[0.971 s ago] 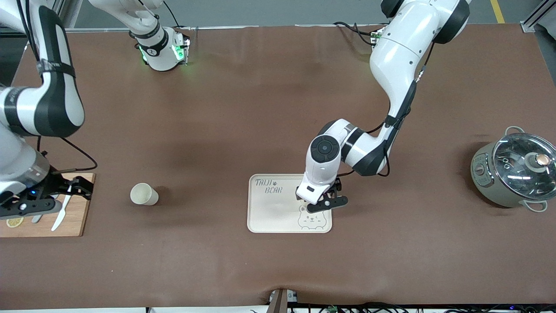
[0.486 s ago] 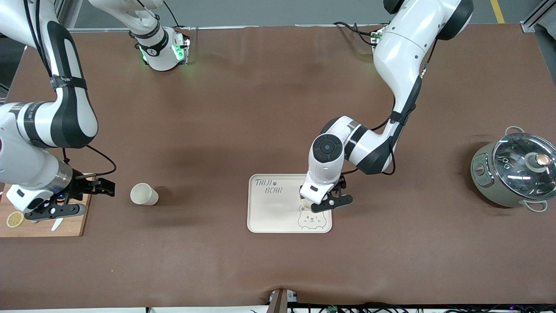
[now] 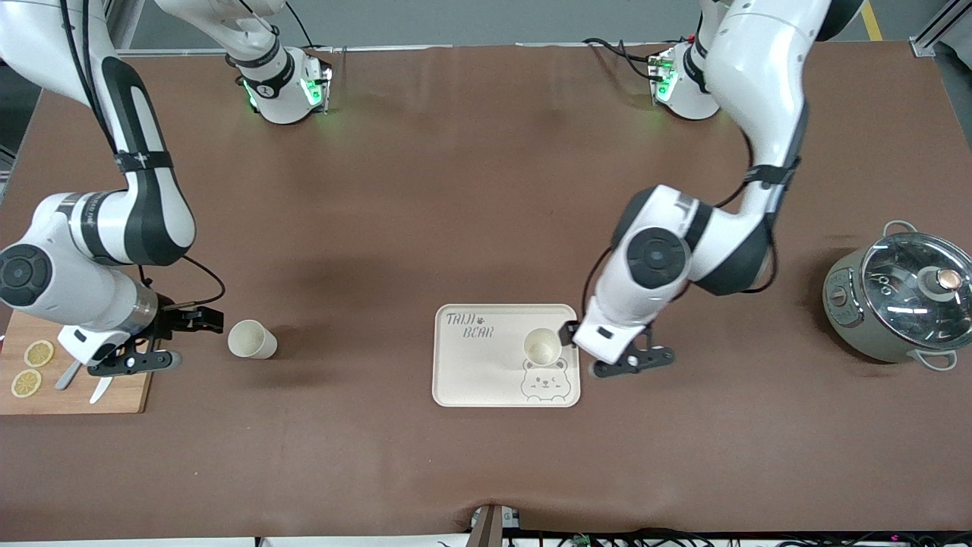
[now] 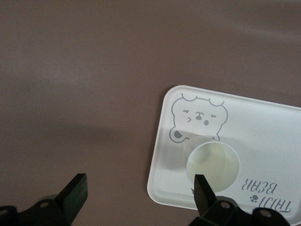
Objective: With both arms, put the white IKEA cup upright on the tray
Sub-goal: 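Open the left gripper and withdraw while the right gripper lowers to the cup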
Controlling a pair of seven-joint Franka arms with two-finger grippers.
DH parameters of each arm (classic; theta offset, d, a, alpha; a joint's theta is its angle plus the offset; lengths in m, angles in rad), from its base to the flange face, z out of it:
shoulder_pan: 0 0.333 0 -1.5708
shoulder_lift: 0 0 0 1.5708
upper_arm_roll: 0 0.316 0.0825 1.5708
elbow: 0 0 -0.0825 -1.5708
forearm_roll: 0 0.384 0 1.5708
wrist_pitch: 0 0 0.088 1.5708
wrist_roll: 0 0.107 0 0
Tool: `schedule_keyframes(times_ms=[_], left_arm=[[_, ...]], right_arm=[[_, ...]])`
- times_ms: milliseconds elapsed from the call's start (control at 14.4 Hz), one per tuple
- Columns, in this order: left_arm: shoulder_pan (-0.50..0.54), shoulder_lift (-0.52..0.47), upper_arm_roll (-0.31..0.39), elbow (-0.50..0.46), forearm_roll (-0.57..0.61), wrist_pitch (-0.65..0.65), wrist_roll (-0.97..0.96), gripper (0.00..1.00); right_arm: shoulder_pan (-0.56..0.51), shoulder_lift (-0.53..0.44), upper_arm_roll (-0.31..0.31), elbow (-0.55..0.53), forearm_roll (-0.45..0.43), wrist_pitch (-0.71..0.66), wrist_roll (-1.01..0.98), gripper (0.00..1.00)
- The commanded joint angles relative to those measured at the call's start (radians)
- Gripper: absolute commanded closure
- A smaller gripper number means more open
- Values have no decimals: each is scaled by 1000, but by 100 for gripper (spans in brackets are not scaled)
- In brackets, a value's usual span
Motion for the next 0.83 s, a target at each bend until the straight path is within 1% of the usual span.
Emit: schedule_keyframes(times_ms=[0, 208, 277, 486, 694, 763], left_arm=[[63, -61, 0, -19, -26, -18, 156, 0], [125, -103, 5, -27, -12, -93, 334, 0], [149, -114, 9, -36, -12, -98, 371, 0], [243, -105, 9, -35, 11, -48, 399, 0], [287, -109, 9, -35, 11, -41, 400, 0], [295, -124, 9, -36, 11, -44, 402, 0]], right_arm=[[-2, -12, 4, -50, 6, 63, -3, 0], [-5, 0, 4, -52, 3, 95, -4, 0], [-6, 6, 3, -53, 1, 111, -10, 0], [-20, 16, 3, -52, -2, 150, -47, 0], [-28, 29, 4, -52, -2, 199, -64, 0], [-28, 36, 4, -53, -2, 222, -64, 0]])
